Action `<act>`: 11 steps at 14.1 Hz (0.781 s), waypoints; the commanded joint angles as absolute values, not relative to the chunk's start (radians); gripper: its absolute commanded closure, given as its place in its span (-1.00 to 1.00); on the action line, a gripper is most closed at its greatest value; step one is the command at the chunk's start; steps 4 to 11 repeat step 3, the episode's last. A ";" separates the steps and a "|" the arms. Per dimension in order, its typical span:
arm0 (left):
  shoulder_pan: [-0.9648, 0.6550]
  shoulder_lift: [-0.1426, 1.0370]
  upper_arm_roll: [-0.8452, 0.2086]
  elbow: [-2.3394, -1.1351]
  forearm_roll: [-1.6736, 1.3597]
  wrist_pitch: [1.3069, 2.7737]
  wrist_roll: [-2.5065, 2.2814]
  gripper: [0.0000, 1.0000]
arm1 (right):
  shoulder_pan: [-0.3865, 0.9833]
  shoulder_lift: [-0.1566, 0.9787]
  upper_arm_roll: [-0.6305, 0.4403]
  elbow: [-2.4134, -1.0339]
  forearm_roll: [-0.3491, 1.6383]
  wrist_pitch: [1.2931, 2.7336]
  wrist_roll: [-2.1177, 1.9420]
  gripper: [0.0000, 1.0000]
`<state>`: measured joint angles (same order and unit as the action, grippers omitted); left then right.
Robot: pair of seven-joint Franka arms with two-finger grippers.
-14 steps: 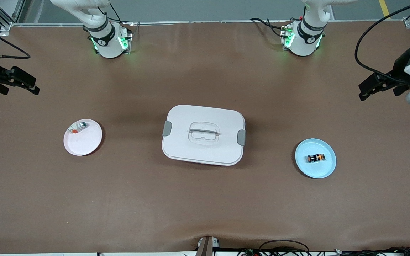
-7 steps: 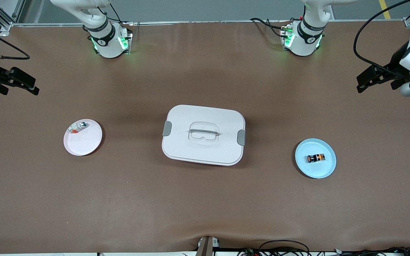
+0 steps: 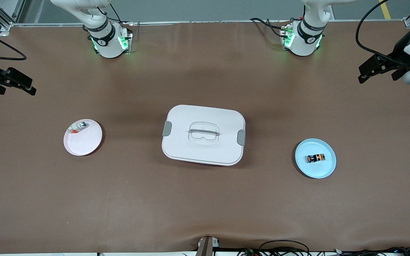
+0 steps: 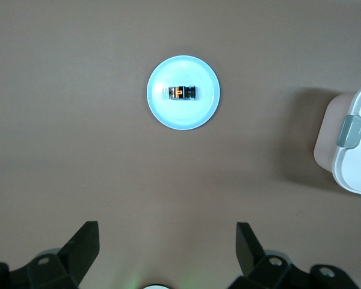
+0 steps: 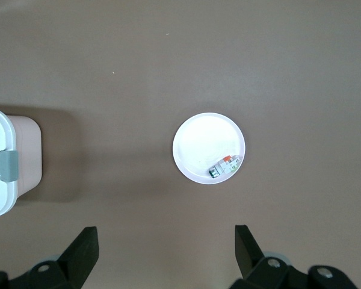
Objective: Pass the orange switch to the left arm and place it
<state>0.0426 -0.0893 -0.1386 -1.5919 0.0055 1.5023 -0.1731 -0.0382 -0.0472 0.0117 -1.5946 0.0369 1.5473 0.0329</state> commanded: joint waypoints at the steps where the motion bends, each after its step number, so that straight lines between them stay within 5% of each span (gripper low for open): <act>1: 0.055 -0.103 -0.137 -1.583 -0.011 1.486 -0.147 -1.00 | -0.051 -0.083 0.018 -1.638 0.054 1.552 0.038 -1.00; 11: 0.055 -0.100 -0.138 -1.583 -0.005 1.486 -0.144 -1.00 | -0.051 -0.086 0.018 -1.643 0.052 1.555 0.037 -1.00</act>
